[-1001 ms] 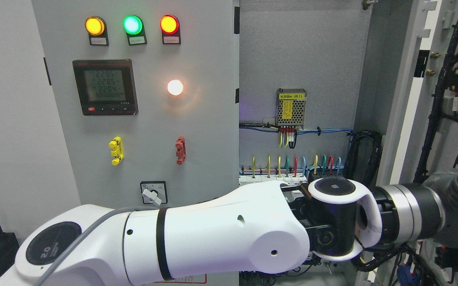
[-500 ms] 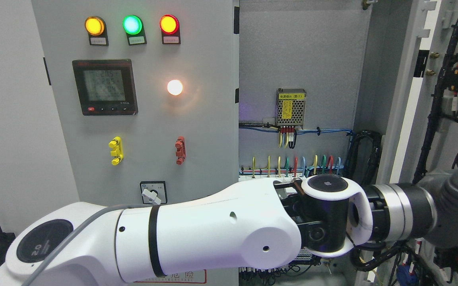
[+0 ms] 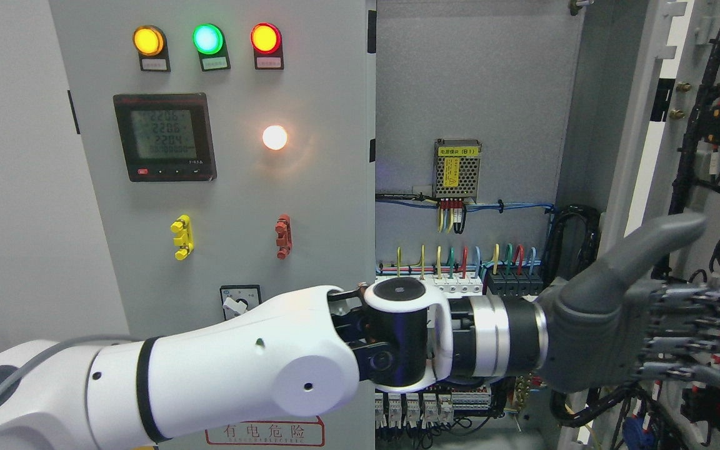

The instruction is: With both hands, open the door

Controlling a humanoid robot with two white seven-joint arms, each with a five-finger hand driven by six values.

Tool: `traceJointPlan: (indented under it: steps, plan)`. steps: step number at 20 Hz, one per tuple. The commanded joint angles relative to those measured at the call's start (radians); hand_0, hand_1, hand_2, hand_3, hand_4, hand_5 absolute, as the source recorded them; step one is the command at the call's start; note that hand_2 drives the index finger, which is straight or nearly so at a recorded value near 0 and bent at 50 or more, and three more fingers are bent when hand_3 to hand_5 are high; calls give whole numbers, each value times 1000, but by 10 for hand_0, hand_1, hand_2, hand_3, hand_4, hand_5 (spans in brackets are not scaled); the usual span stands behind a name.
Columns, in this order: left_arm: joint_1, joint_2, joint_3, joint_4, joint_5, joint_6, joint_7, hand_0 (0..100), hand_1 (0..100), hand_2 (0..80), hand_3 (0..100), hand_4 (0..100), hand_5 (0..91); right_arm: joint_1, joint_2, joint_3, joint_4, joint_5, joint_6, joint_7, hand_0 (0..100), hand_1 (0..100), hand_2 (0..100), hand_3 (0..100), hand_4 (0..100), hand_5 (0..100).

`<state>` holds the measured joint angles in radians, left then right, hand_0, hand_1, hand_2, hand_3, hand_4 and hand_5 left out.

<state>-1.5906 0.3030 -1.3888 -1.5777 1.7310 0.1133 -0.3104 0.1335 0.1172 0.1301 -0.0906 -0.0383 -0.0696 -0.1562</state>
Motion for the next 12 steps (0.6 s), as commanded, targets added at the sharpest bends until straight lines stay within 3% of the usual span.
traceJointPlan:
  steps: [1, 5, 12]
  plan:
    - [217, 467, 149, -245, -85, 28, -88, 0, 0, 0, 0, 32, 0, 0, -1, 0, 0, 0, 1, 0, 107, 0, 0, 0, 0, 0]
    - [345, 658, 217, -284, -108, 28, -160, 0, 0, 0, 0, 31, 0, 0, -1, 0, 0, 0, 1, 0, 107, 0, 0, 0, 0, 0]
    - [498, 919, 226, -283, -108, 28, -230, 0, 0, 0, 0, 31, 0, 0, -1, 0, 0, 0, 1, 0, 107, 0, 0, 0, 0, 0]
